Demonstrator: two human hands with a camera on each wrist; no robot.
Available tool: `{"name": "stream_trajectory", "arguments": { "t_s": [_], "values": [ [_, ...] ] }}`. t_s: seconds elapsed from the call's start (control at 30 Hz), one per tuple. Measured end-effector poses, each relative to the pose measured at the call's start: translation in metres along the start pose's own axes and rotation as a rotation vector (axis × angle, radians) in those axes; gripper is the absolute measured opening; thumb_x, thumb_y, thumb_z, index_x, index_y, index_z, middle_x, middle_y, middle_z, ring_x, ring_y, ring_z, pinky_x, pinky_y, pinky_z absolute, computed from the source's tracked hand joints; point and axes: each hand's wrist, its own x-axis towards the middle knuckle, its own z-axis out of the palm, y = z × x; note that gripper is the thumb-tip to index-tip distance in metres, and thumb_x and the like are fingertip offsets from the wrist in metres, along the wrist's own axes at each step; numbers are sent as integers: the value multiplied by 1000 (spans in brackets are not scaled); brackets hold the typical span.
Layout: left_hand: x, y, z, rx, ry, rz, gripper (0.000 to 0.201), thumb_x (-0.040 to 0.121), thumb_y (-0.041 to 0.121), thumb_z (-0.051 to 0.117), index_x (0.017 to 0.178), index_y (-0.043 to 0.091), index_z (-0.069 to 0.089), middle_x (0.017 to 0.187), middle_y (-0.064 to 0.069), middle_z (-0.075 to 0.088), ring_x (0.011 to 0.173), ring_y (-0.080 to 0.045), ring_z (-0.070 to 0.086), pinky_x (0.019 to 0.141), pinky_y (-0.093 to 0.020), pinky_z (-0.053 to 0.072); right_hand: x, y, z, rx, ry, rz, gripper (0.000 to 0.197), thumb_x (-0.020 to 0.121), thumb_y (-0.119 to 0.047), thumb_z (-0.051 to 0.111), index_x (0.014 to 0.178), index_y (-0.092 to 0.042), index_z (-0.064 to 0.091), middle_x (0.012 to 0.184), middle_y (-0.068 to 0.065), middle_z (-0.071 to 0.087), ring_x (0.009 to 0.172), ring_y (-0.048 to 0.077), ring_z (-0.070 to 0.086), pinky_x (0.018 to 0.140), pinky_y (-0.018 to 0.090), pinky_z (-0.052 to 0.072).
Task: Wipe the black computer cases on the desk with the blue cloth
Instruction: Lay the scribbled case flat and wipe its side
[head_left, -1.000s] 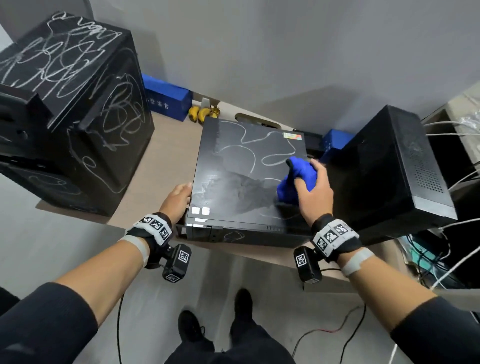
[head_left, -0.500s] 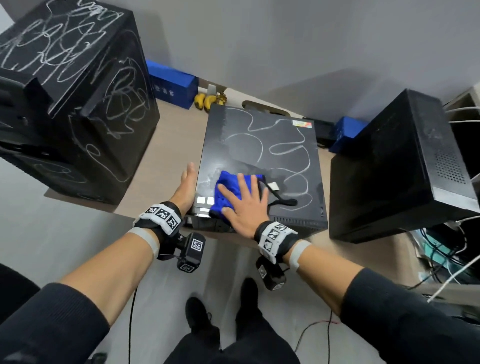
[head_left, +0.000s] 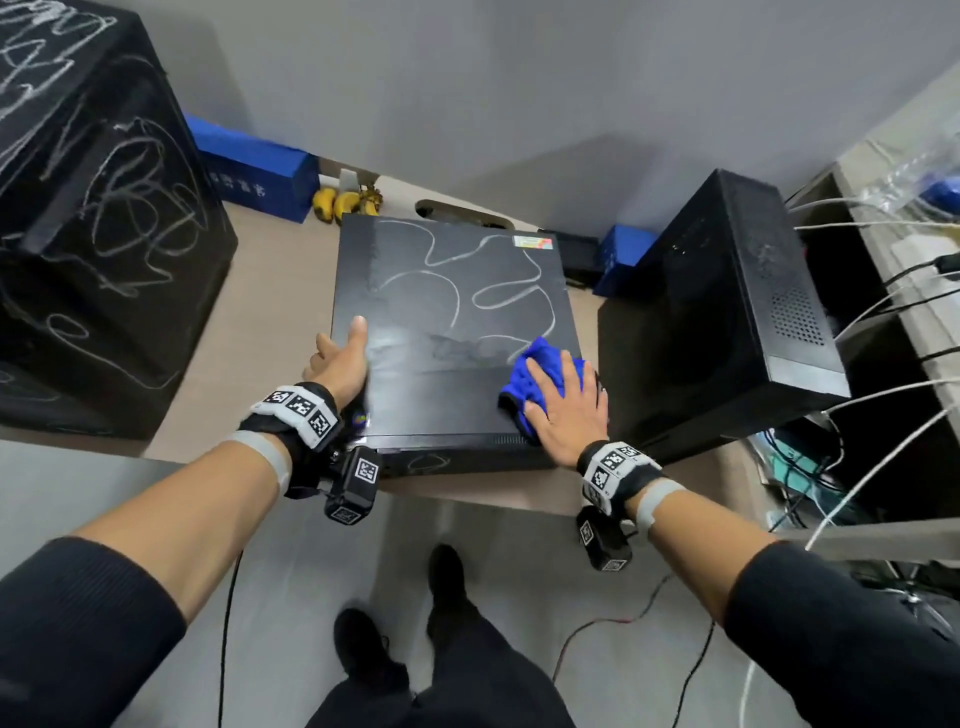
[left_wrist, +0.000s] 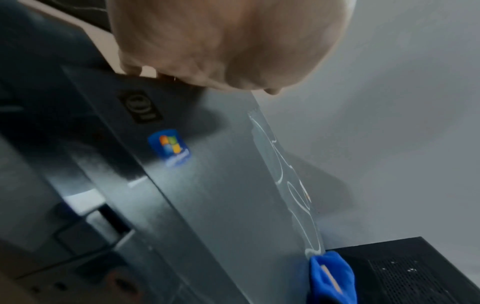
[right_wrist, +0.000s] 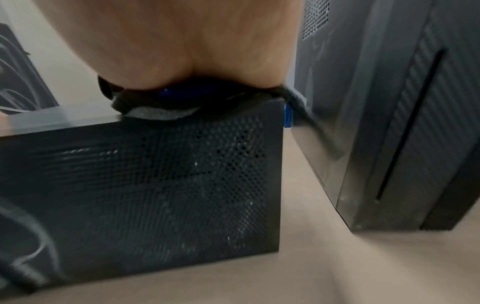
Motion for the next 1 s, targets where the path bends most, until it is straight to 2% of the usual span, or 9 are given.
{"name": "stream_trajectory", "arguments": {
  "t_s": [0.1,0.2,0.37,0.47,0.57,0.7,0.8,0.9,1.0],
  "values": [
    [-4,1,8,31,34,-10,90,98,69,25,160,8,2,166,-17,8,153,-35,6,123,-44,6,47,-9,-12,62,27,77,62,96,-55,36,151,-50,7,164,-1,-6,149,35,-2,117,56,11],
    [-4,1,7,41,32,-18,90,97,69,25,160,10,0,167,-14,3,154,-32,1,123,-44,3,86,-12,-28,125,-40,91,65,96,-54,36,152,-48,4,164,2,-8,148,37,0,117,56,11],
    [-4,8,5,62,-1,-77,95,95,73,25,160,10,-2,167,-14,-1,154,-32,-1,123,-46,-2,30,10,-11,25,-2,-74,70,93,-58,35,155,-38,8,164,7,-9,149,36,-9,119,52,9],
    [-1,26,4,36,12,-85,93,96,71,25,160,9,-3,167,-16,0,154,-32,0,122,-46,-2,-3,33,-6,59,-25,-203,76,87,-61,27,156,-29,15,163,13,-8,148,33,-16,122,46,-3],
    [7,43,4,-16,17,-63,92,96,71,25,160,10,-3,167,-15,0,154,-31,-1,122,-46,-2,10,33,-13,93,-39,-195,80,85,-61,23,156,-25,12,162,19,-9,148,31,-16,120,38,-13],
    [21,38,7,-52,51,-73,90,97,69,26,160,10,0,167,-14,3,154,-31,1,123,-46,1,57,20,-12,21,12,-132,94,74,-69,7,157,-25,8,161,22,-4,149,35,-10,121,42,-9],
    [24,36,6,-107,42,-73,87,98,67,28,159,9,5,166,-13,7,153,-30,4,123,-45,4,93,12,-20,-10,-4,-80,90,75,-72,11,156,-32,6,163,18,-3,149,38,-7,122,48,1],
    [25,35,5,-165,48,-71,82,100,63,32,159,10,9,166,-12,9,153,-30,6,122,-43,6,112,-19,-30,-39,-40,-54,73,90,-63,30,154,-42,0,163,13,-12,148,38,-13,119,56,-2],
    [27,34,8,-166,53,-68,80,101,55,40,159,11,8,165,-13,10,152,-31,7,122,-42,7,106,-74,-29,-46,-65,-219,71,94,-56,40,152,-48,1,162,11,-18,147,37,-19,115,60,-6]
  ]
}}
